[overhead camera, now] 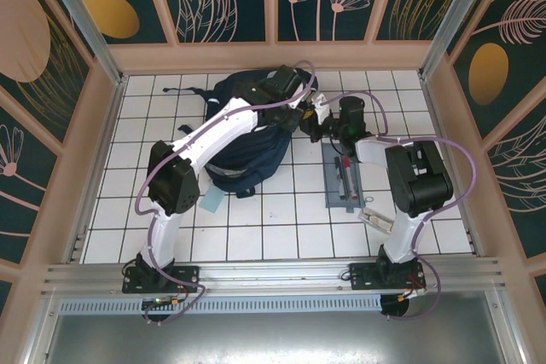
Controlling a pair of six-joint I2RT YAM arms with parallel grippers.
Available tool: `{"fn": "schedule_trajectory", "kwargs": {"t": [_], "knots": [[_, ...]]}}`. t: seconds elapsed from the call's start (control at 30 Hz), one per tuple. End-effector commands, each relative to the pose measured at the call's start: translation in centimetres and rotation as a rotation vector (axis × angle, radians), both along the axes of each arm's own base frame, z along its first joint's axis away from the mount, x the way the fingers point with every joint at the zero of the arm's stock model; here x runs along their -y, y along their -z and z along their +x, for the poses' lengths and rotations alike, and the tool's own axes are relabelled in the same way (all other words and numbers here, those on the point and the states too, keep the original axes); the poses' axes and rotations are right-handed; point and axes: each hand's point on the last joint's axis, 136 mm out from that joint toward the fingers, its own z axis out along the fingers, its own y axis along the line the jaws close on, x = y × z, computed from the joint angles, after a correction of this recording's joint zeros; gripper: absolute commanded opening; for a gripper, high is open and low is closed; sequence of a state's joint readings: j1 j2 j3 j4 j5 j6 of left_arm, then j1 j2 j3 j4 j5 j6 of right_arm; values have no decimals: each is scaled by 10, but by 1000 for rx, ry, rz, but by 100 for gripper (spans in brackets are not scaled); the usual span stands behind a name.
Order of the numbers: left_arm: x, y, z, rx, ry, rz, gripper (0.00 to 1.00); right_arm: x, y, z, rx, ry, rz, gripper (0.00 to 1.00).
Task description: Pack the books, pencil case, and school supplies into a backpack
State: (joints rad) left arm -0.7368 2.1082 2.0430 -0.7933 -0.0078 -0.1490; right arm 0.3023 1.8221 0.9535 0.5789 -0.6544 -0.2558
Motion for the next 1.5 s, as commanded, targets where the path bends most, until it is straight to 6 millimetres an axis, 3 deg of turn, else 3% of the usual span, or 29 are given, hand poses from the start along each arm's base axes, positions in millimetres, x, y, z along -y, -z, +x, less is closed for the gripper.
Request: {"fn": "schedule_trajectory", "kwargs": {"t": [0.0,0.23,0.47,0.57,0.6,0.67,0.7,0.83,0.97,1.13,1.37,1.47], "knots": [[14,-50,-5,74,23,-139,0,-1,-27,1,89,5,-15,0],[6,-42,22,90,-83,-196,0,1,-25,-32,35,-12,-66,0],[37,-29,28,30,-59,-323,0,-20,-24,-81,-50,-100,-90,0],[49,-24,23,-28,-34,-373,1,-21,-25,-89,-69,-101,-76,0],[49,-25,22,-39,-35,-381,13,-19,-23,-88,-72,-84,-85,0],[45,-29,18,-39,-48,-383,50,-12,-13,-79,-88,-27,-120,0],[40,-33,18,-25,-62,-384,60,-9,-8,-75,-102,-6,-132,0],[16,-48,20,24,-131,-428,79,-5,8,-70,-180,21,-130,0],[-4,-36,43,38,-225,-455,78,-1,20,-69,-258,60,-128,0],[-7,-5,73,36,-295,-425,77,7,45,-69,-468,151,-119,0],[-1,2,85,26,-305,-477,76,18,83,-79,-630,233,-121,0],[-5,24,93,24,-334,-400,76,20,87,-80,-635,249,-111,0]]}}
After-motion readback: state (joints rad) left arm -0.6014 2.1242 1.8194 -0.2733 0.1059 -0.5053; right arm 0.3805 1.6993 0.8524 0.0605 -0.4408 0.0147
